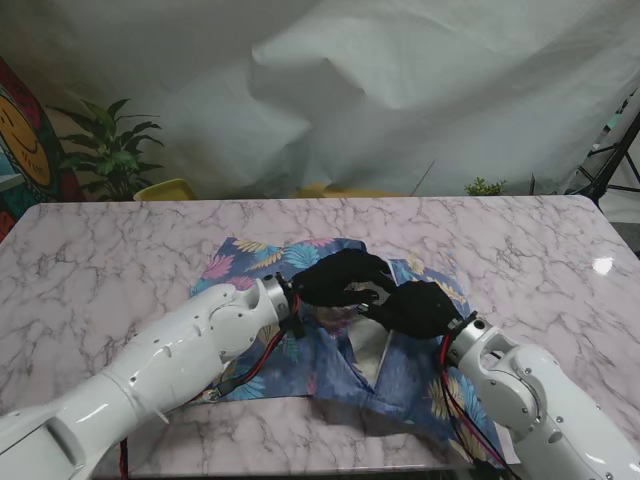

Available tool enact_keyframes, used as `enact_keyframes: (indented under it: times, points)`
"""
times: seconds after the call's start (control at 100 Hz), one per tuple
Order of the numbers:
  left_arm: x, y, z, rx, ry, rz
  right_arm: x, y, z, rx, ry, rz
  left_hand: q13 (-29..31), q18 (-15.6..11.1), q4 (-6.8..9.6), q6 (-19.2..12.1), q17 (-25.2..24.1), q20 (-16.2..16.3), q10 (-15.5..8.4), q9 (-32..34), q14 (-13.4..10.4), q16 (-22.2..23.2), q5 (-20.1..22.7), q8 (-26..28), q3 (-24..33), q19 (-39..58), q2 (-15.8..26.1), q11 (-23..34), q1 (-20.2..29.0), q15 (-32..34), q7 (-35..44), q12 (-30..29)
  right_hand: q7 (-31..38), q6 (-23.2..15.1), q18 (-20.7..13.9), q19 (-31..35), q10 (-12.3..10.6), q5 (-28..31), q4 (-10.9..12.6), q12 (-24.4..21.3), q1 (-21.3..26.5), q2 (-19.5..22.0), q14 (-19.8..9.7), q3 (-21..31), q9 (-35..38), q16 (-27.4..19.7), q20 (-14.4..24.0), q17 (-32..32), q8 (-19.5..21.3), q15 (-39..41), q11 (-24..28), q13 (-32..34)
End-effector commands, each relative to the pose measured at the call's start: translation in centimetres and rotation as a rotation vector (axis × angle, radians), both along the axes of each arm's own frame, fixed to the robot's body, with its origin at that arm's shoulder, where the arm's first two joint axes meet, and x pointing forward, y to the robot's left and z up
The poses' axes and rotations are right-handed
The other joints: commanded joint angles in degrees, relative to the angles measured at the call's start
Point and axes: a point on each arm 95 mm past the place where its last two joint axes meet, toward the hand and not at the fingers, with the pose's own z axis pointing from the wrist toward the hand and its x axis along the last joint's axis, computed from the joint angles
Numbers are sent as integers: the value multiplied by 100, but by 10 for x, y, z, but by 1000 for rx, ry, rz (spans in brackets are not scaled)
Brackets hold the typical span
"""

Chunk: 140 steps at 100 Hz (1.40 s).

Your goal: Put a pillowcase on a pillow

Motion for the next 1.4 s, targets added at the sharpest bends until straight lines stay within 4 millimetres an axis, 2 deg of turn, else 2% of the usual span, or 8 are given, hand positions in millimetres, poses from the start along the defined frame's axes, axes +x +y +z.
enact_keyframes:
  times: [0.0,0.22,0.5,0.57,0.64,0.89,1.04,1.39]
  points:
    - [4,15,6,58,-4,0,3,-8,-4,-2,14,-29,50,82,-33,-242,-37,16,-34,-59,120,28,-42,-67,466,147,-3,-80,-262,-53,-95,20,276,-117,-160,1411,390,324,38,81,107,-63,-861,171,241,112,-49,186,41,693,933,174]
    - [9,36,2,282,17,7,7,-5,-1,24,-16,-23,-35,181,16,-395,-7,-2,-39,-795,371,53,-1089,-596,2129,34,-781,-223,191,-175,-1094,-45,258,-88,-148,1414,429,325,36,55,104,-93,-825,164,244,92,-61,185,14,684,919,176]
    - [8,32,-22,357,33,-51,8,16,4,35,-62,42,730,213,164,-257,369,189,6,-1304,302,424,-2145,-987,1163,841,-652,-49,577,407,-1759,-1,223,-75,-123,1308,395,323,20,-11,104,-114,-863,166,246,10,-115,168,-24,642,888,183]
    - [7,29,-27,358,20,-58,9,19,5,40,-67,49,1188,154,196,-236,548,355,-34,-1268,5,978,-2188,-968,734,1489,-557,346,691,1118,-1728,312,211,-77,-119,1278,391,323,15,-26,102,-112,-868,165,246,-18,-132,165,-36,635,890,183]
    - [6,26,-31,361,1,-70,10,22,6,48,-66,55,1827,-10,46,-240,841,1015,-117,-1304,-539,3411,-2225,-1133,-116,2602,-857,1529,1133,2562,-1873,1497,195,-77,-114,1255,391,321,12,-38,106,-116,-866,168,243,-42,-146,161,-46,625,883,185]
    - [3,16,-42,368,-63,-90,12,25,1,50,-46,60,2449,-100,72,-488,1384,1796,-527,-952,-1695,4449,-1460,-741,-856,3894,-635,3859,1032,5390,-972,4836,142,-82,-92,1175,381,317,-3,-92,112,-123,-864,167,243,-145,-198,150,-88,607,826,186]
    - [5,14,-42,354,-113,-57,12,25,-3,52,-9,55,2267,-51,156,-621,1311,1669,-522,-1125,-1600,4300,-287,631,-2170,3783,-107,3881,1313,4902,3363,4791,9,-73,-47,1047,392,311,-40,-177,121,-123,-821,149,244,-304,-277,130,-177,572,685,190]
    - [15,20,-13,112,-239,119,19,17,-17,5,61,-3,2053,-84,-120,213,1340,1167,-14,-888,-909,2931,-1270,1371,-1984,3270,102,2660,1974,3213,4452,3079,-938,16,278,154,490,247,-241,-787,254,-111,-600,-27,269,-1511,-885,-16,-1072,113,-401,182]
